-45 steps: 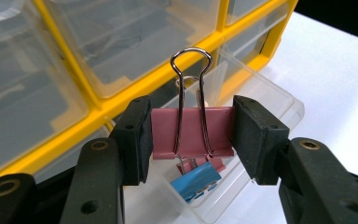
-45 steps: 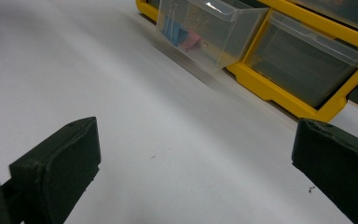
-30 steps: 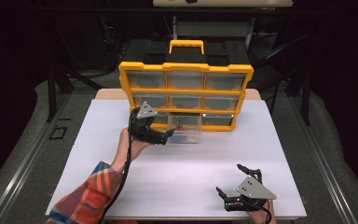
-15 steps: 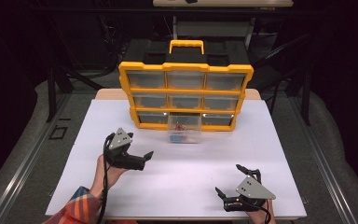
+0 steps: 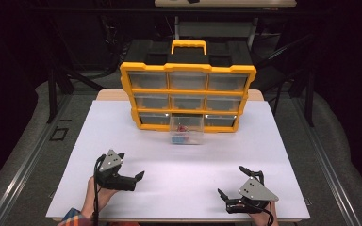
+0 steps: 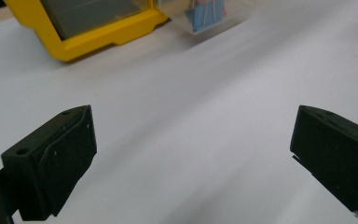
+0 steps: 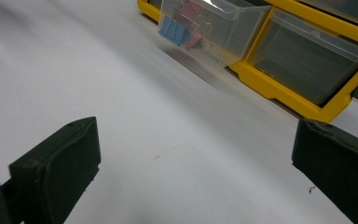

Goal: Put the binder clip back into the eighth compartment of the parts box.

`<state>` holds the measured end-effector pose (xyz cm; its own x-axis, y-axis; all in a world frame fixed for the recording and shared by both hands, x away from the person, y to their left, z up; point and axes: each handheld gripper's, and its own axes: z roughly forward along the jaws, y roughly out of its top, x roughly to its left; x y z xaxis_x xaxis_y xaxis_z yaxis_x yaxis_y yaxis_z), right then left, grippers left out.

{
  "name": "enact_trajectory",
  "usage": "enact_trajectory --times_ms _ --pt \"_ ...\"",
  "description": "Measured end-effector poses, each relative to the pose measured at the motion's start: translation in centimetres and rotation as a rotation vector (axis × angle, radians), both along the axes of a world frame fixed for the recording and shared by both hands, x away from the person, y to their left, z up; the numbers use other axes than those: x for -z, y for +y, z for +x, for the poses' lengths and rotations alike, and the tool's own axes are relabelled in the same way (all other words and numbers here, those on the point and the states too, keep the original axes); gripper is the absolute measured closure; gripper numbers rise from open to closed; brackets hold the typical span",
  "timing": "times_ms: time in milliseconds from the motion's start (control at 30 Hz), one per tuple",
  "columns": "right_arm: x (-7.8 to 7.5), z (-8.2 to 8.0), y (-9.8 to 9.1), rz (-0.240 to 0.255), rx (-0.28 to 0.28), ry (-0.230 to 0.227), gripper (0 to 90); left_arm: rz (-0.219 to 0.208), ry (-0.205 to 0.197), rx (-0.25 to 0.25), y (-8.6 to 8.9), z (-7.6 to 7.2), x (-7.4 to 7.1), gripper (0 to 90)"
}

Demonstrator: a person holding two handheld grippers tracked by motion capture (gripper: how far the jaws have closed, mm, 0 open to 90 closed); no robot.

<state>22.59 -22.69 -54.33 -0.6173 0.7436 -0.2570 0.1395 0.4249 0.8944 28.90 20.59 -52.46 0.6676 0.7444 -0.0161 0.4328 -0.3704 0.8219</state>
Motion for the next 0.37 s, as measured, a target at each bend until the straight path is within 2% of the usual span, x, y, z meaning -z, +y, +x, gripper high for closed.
enact_trajectory --times_ms 133,167,267,367 --pt "0.0 0.0 0.0 -0.001 -0.002 -0.002 0.5 0.008 0.012 -0.021 0.6 -0.9 1.1 0.1" --pt "0.0 0.0 0.0 0.001 -0.002 -0.001 0.5 -0.002 0.019 -0.024 0.7 -1.2 1.4 0.1" --pt "0.0 0.0 0.1 0.002 -0.005 0.002 0.4 0.009 0.013 -0.029 0.9 -1.9 2.1 0.0" --pt "0.0 -0.1 0.1 -0.002 -0.006 0.002 0.4 0.001 0.011 -0.032 1.0 -2.1 2.2 0.0"
